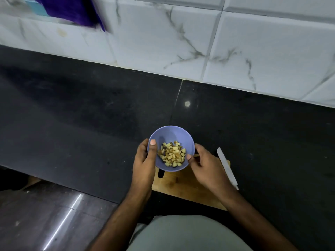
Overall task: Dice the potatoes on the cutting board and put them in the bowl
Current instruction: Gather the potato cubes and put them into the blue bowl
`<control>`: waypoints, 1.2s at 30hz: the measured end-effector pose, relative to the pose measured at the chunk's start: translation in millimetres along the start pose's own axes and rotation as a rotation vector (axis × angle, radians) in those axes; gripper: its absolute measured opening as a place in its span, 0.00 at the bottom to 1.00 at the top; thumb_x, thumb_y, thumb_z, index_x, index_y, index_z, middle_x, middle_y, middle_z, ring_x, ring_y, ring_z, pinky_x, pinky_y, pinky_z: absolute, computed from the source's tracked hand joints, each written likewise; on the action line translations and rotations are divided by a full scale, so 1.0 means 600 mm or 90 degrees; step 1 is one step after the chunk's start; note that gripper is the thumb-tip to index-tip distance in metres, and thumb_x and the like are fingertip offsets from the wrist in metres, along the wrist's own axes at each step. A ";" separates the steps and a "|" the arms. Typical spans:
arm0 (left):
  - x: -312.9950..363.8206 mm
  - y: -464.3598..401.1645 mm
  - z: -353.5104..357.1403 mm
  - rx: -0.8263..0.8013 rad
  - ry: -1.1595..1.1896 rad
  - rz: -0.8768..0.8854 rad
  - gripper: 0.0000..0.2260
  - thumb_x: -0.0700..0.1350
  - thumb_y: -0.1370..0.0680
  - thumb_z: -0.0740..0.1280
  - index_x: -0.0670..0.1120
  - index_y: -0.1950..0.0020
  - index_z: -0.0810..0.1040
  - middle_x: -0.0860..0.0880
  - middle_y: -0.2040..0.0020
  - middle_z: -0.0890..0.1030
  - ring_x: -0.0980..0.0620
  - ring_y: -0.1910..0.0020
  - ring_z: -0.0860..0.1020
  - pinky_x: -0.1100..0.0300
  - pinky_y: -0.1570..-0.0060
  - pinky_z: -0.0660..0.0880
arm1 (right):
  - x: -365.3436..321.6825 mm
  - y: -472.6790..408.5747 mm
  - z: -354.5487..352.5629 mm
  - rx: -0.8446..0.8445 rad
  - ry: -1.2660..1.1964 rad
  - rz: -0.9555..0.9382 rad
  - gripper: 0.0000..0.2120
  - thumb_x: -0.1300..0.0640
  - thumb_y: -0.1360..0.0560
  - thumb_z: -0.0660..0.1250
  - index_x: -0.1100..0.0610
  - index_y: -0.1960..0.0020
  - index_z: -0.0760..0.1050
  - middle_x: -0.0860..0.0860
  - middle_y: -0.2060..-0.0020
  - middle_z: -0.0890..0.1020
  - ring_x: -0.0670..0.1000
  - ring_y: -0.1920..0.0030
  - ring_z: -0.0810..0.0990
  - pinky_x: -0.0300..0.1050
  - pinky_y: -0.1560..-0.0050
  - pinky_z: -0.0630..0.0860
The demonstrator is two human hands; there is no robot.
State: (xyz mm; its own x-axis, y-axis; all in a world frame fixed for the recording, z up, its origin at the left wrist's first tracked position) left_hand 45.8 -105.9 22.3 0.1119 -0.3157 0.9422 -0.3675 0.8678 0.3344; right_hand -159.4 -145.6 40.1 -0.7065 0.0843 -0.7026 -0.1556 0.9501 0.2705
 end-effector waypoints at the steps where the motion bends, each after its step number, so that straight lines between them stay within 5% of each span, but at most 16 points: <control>1: 0.004 0.003 0.009 -0.015 -0.006 0.001 0.18 0.63 0.19 0.63 0.55 0.35 0.77 0.56 0.43 0.83 0.57 0.43 0.82 0.54 0.45 0.80 | 0.006 0.004 -0.011 0.019 0.000 -0.003 0.22 0.47 0.19 0.63 0.49 0.26 0.66 0.45 0.35 0.77 0.42 0.41 0.76 0.29 0.53 0.70; 8: -0.008 0.016 0.049 -0.055 -0.076 0.007 0.18 0.64 0.22 0.62 0.54 0.40 0.77 0.50 0.47 0.83 0.50 0.50 0.82 0.58 0.60 0.76 | 0.053 0.038 -0.027 0.024 -0.002 0.036 0.23 0.47 0.19 0.64 0.47 0.26 0.65 0.44 0.35 0.77 0.38 0.41 0.73 0.30 0.49 0.68; 15: -0.027 0.007 0.048 -0.053 -0.145 -0.003 0.17 0.65 0.23 0.61 0.57 0.41 0.74 0.50 0.46 0.82 0.45 0.47 0.82 0.54 0.59 0.76 | 0.080 0.054 -0.039 0.048 0.041 0.043 0.22 0.46 0.19 0.62 0.50 0.27 0.67 0.46 0.34 0.75 0.46 0.38 0.76 0.40 0.43 0.74; 20: 0.016 0.018 0.056 -0.031 -0.277 0.119 0.24 0.60 0.20 0.63 0.52 0.27 0.67 0.53 0.34 0.72 0.56 0.39 0.75 0.62 0.44 0.74 | 0.164 0.064 -0.089 0.067 0.310 0.177 0.15 0.49 0.19 0.60 0.50 0.33 0.70 0.51 0.41 0.72 0.50 0.46 0.76 0.47 0.48 0.77; 26: 0.045 0.034 0.094 -0.046 -0.410 0.260 0.24 0.62 0.20 0.61 0.51 0.28 0.66 0.51 0.30 0.69 0.50 0.31 0.71 0.37 0.35 0.71 | 0.205 0.071 -0.068 0.007 0.269 0.234 0.14 0.52 0.20 0.63 0.49 0.35 0.67 0.50 0.43 0.73 0.47 0.49 0.75 0.46 0.49 0.78; 36: 0.053 0.042 0.118 -0.112 -0.443 0.290 0.26 0.64 0.21 0.57 0.51 0.28 0.69 0.48 0.25 0.67 0.46 0.26 0.67 0.35 0.33 0.68 | 0.185 0.060 -0.088 0.043 0.173 0.210 0.10 0.57 0.21 0.65 0.53 0.40 0.73 0.49 0.52 0.81 0.48 0.55 0.80 0.44 0.56 0.78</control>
State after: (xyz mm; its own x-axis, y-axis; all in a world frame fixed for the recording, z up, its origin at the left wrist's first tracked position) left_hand -25.5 -121.0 59.3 -0.6270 -0.0352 0.7782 -0.0833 0.9963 -0.0220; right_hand -280.0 -118.1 6.6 -0.8684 0.3130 -0.3846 0.1481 0.9039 0.4013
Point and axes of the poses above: each hand's wrist, its own y-axis away from the middle knuckle, its own z-axis out of the palm, x = y × z, the point moved 9 cm from there along -y, towards the middle knuckle
